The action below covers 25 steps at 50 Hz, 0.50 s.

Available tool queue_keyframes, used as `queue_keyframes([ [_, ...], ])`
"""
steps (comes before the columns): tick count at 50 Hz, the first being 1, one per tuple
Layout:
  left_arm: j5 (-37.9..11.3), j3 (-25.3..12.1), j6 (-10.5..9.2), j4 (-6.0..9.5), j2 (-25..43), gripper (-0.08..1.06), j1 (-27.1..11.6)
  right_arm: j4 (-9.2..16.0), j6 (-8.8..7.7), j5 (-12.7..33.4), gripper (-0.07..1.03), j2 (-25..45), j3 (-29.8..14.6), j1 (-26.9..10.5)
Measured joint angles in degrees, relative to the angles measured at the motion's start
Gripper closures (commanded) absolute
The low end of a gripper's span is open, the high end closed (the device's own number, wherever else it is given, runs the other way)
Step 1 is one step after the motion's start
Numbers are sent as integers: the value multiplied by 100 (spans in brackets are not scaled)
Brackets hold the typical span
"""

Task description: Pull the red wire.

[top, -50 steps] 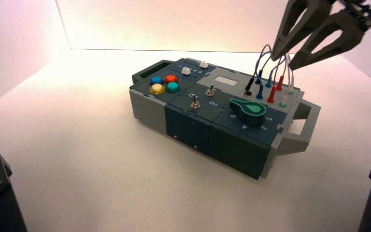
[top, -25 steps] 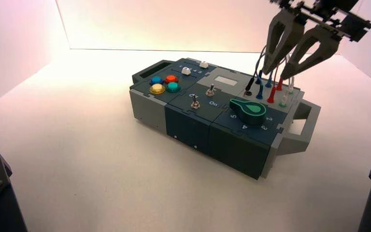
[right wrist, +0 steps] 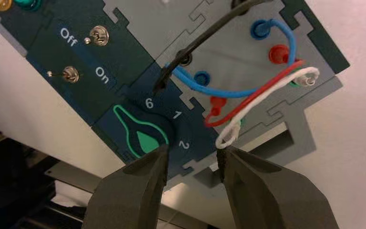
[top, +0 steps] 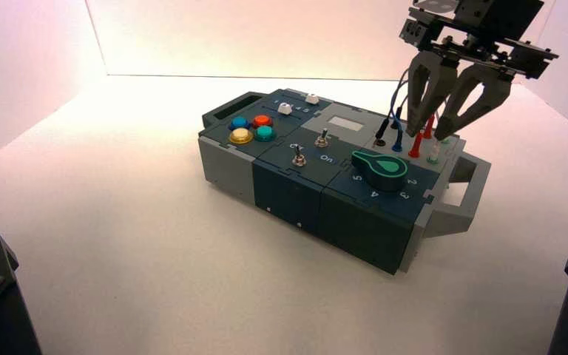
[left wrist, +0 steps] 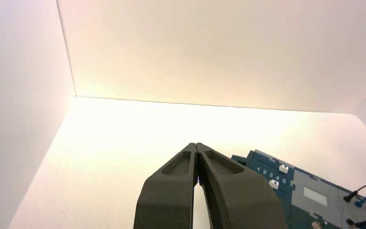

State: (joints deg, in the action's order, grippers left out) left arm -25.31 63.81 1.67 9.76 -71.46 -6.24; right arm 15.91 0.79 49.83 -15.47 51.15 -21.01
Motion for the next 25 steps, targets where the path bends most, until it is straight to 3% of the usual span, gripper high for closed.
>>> queue_keyframes([
  [25,53,-97,53,-9,141,101,-26,0,9,-158,42,246,-62,0],
])
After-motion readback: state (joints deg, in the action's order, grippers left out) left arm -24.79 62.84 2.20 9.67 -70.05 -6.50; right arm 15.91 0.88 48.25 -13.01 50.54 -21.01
